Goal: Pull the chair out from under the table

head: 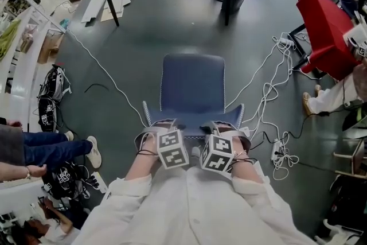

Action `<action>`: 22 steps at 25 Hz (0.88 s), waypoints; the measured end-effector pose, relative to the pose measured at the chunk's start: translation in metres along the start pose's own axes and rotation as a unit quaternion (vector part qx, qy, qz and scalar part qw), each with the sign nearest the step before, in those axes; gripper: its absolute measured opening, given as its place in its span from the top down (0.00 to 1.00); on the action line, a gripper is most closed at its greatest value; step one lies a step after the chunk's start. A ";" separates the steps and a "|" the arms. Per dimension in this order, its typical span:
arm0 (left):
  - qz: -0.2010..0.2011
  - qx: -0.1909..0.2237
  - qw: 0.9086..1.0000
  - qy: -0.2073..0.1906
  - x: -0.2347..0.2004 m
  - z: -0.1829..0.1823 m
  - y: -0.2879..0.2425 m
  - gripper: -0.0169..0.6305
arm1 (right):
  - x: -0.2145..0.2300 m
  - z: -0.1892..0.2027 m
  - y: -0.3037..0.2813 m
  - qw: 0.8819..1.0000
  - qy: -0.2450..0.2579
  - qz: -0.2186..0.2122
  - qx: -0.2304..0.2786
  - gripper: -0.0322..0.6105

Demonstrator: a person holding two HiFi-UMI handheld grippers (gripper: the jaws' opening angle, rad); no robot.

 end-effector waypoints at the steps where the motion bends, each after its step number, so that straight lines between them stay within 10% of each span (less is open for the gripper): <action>1: -0.003 0.000 1.000 -0.001 0.000 0.000 0.000 0.75 | 0.000 0.000 0.000 1.000 0.001 0.001 0.003 0.76; 12: -0.003 0.018 1.000 0.012 0.002 0.000 0.007 0.61 | 0.005 -0.003 0.016 0.998 -0.034 0.001 0.058 0.59; 22: -0.016 0.132 0.986 0.098 -0.004 -0.014 0.052 0.60 | 0.002 -0.013 0.065 0.988 -0.058 0.009 0.140 0.58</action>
Point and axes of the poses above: the fingertips, and each gripper's own axes: y backward along the fingers, x to its right, z out of its underside, the point moved 8 cm from there along y, backward along the fingers, and after that the axes turned 10 degrees about -y, right-handed, at the moved point
